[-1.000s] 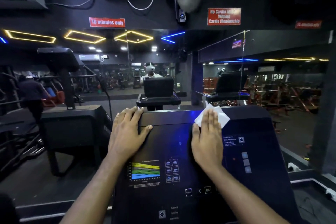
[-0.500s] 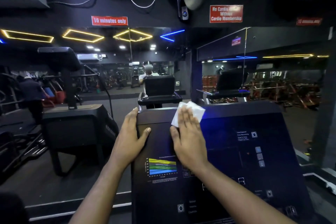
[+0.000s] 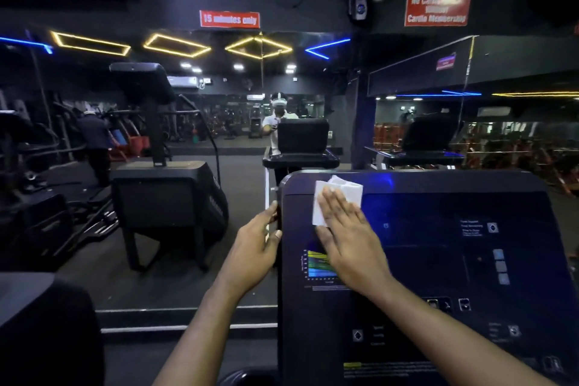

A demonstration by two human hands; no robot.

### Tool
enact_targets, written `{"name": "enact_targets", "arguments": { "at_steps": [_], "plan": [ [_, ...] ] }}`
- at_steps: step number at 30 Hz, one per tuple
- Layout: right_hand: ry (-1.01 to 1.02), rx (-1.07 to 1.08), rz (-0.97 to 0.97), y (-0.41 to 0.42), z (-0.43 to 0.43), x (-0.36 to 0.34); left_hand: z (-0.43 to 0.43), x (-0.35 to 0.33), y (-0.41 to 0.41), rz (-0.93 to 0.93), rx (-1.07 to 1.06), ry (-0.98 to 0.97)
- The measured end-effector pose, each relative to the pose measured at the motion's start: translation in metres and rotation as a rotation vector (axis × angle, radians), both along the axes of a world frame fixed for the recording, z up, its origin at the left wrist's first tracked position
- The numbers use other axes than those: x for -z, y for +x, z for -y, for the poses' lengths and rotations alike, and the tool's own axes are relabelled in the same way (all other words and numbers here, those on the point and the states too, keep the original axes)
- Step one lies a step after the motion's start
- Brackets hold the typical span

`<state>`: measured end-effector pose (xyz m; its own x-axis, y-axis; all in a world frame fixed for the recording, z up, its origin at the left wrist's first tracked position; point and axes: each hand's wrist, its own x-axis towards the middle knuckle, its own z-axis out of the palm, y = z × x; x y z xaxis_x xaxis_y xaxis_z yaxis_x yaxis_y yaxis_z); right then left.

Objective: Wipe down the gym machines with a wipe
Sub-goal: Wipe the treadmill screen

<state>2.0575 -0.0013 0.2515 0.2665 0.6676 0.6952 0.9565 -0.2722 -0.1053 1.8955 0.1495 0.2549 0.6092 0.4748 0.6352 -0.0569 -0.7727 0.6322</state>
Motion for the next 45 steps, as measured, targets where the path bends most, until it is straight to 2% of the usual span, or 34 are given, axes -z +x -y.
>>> {"name": "enact_targets", "arguments": {
  "at_steps": [4,6,10,16,21,27,32,37,42,45],
  "plan": [
    [0.212,0.140,-0.174,0.003,-0.027,-0.023,0.005,0.006,-0.012,-0.031,0.002,-0.029],
    [0.148,0.082,-0.136,-0.014,-0.044,-0.032,0.006,0.010,-0.014,-0.033,-0.002,-0.050],
    [-0.090,-0.077,0.087,-0.034,-0.027,-0.005,0.006,0.010,-0.021,-0.034,-0.025,-0.039],
    [0.061,0.013,-0.042,-0.034,-0.057,-0.033,0.000,0.003,-0.031,-0.020,-0.089,-0.026],
    [-0.120,-0.106,0.132,-0.045,-0.039,0.000,-0.001,-0.004,-0.031,-0.013,-0.132,-0.013],
    [0.077,0.028,-0.087,-0.044,-0.051,-0.014,0.002,-0.007,-0.031,-0.023,-0.131,-0.004],
    [-0.095,-0.051,0.056,-0.052,-0.018,0.024,0.001,-0.018,-0.024,0.000,-0.112,0.016],
    [0.151,0.153,-0.147,-0.035,-0.033,0.006,0.006,-0.029,-0.014,0.003,-0.075,0.014],
    [0.019,0.063,-0.071,-0.051,-0.015,0.028,0.010,-0.042,-0.001,-0.015,0.010,0.001],
    [0.144,0.209,-0.151,-0.020,-0.009,0.022,0.010,-0.041,0.000,-0.006,0.029,0.000]
  ]
}}
